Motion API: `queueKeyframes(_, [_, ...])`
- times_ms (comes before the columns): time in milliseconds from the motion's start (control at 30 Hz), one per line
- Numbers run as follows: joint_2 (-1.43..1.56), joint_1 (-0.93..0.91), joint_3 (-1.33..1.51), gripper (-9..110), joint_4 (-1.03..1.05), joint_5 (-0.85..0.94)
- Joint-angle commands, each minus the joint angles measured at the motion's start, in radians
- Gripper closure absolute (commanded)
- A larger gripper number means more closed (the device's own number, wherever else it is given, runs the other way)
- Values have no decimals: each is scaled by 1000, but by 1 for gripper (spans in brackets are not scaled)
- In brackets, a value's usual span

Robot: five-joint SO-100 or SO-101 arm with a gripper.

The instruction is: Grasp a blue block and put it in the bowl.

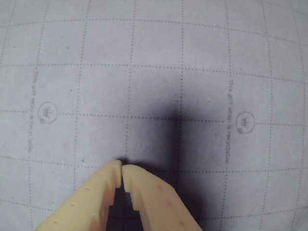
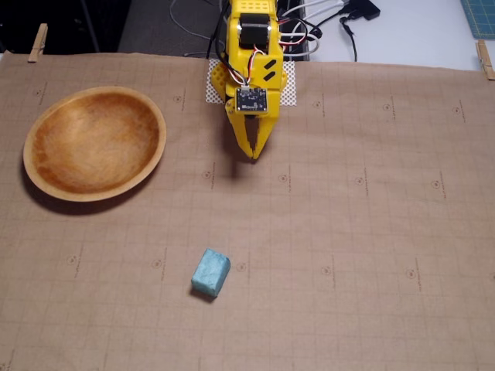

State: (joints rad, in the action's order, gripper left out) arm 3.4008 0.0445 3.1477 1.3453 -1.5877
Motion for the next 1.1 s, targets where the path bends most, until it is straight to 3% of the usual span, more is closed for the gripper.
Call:
queueKeyframes(0, [0, 8, -18, 105, 2, 6])
queueKeyframes(767, [0, 9, -18, 104, 2, 6])
queueKeyframes(1067, [40, 9, -115, 104, -100, 8])
